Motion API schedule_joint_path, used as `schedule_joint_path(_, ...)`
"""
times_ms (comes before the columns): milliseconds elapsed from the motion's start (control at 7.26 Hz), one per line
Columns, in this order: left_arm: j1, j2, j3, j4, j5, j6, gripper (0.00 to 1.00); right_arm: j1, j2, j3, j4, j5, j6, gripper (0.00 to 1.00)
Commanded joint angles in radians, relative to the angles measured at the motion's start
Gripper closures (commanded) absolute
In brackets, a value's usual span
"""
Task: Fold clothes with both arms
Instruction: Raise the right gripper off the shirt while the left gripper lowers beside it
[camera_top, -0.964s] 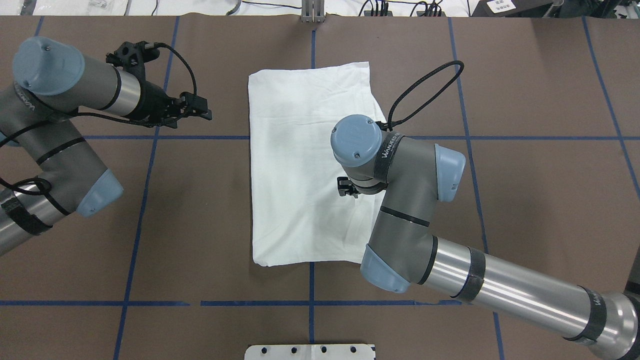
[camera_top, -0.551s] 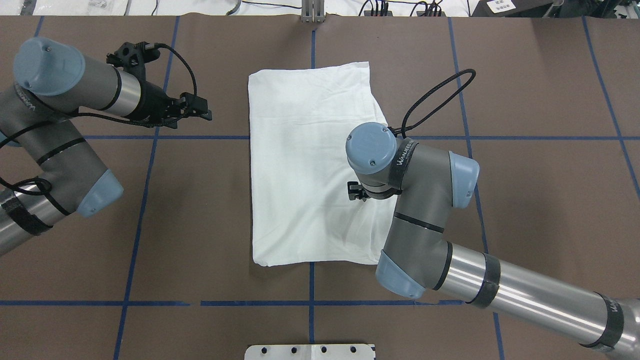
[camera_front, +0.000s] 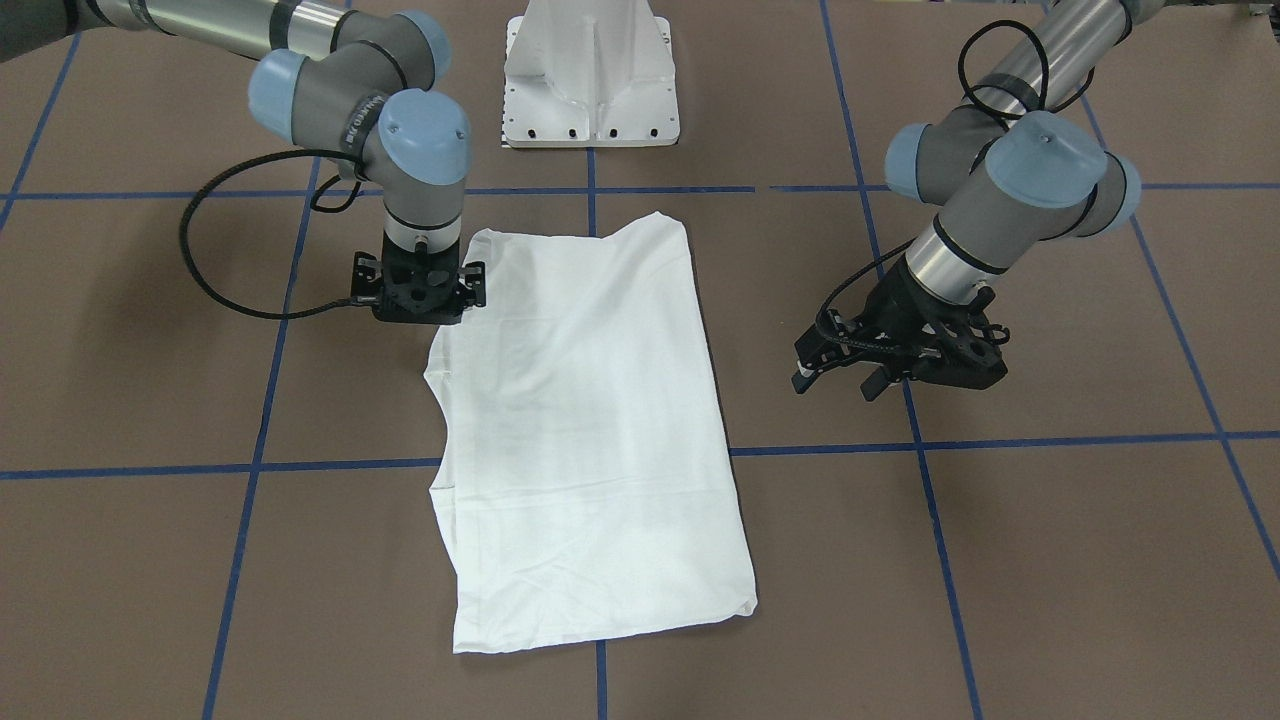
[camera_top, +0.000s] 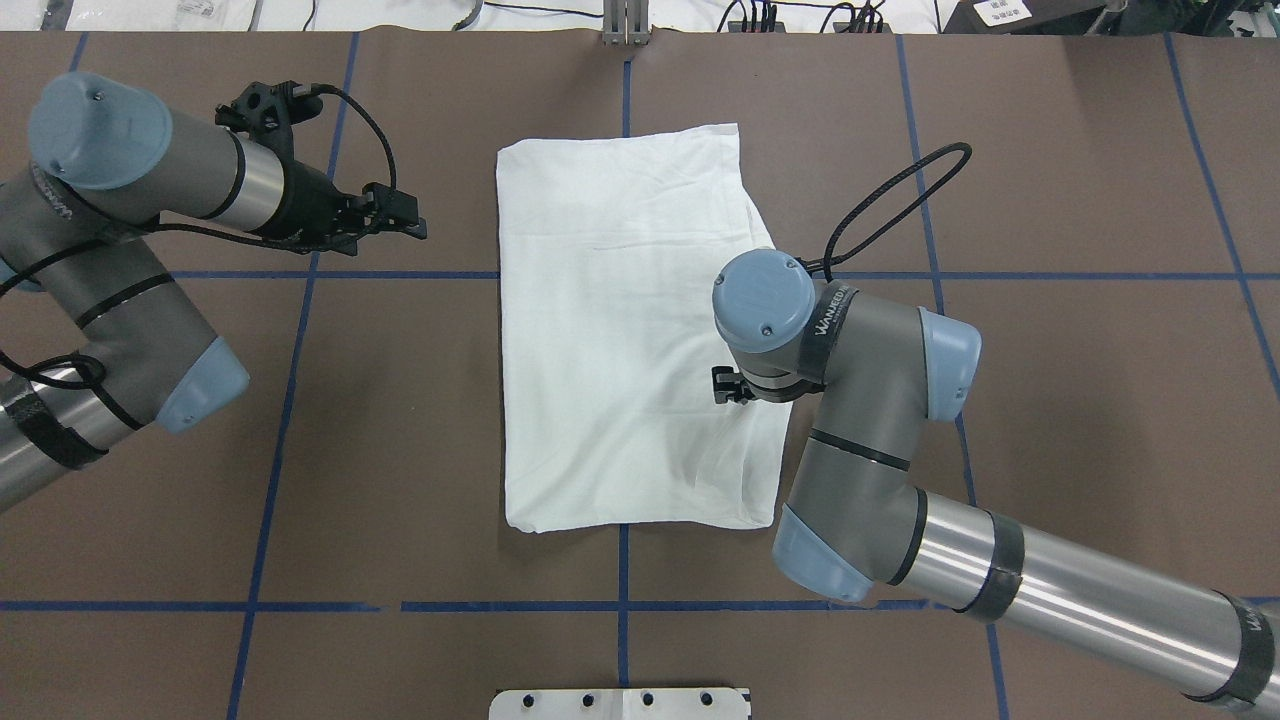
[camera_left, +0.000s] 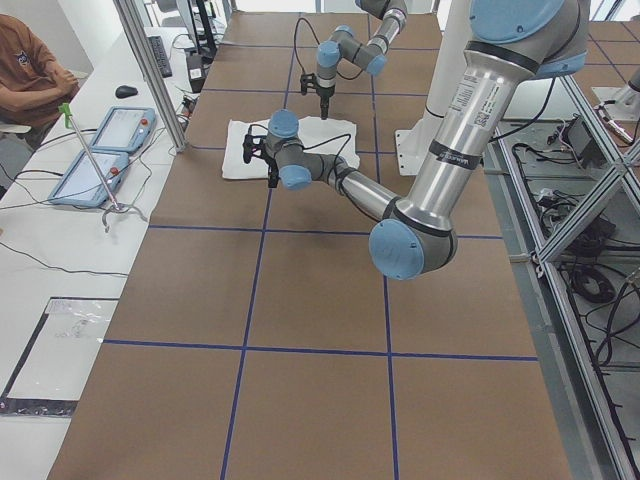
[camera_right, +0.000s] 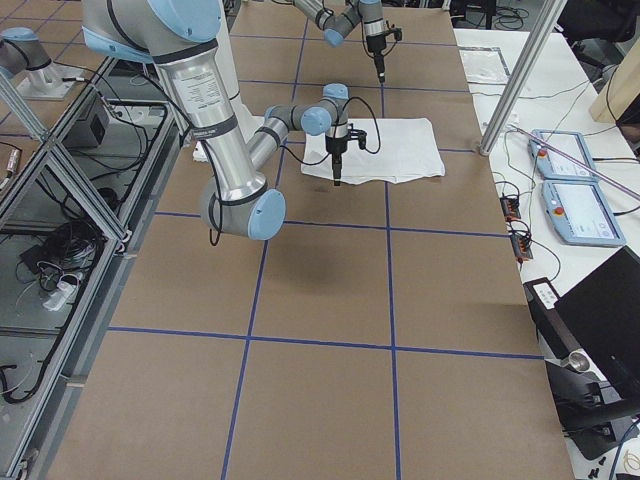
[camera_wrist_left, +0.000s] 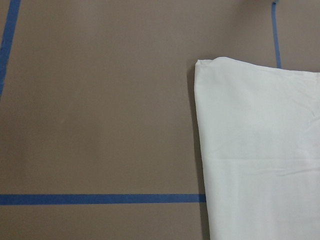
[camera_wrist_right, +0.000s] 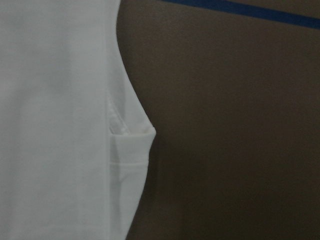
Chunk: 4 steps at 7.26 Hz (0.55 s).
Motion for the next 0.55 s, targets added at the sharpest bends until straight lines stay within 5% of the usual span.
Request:
schedule_joint_path(0, 0.0, -0.005, -0.004, 0.002, 0.002, -0.004, 0.0, 0.002, -0.066, 0.072, 0.001, -0.001, -0.001, 0.0)
schedule_joint_path(413, 0.006, 0.005, -0.031, 0.005, -0.002, -0.049, 0.0, 0.007, -0.079, 0.198, 0.004, 0.003, 0.011, 0.0)
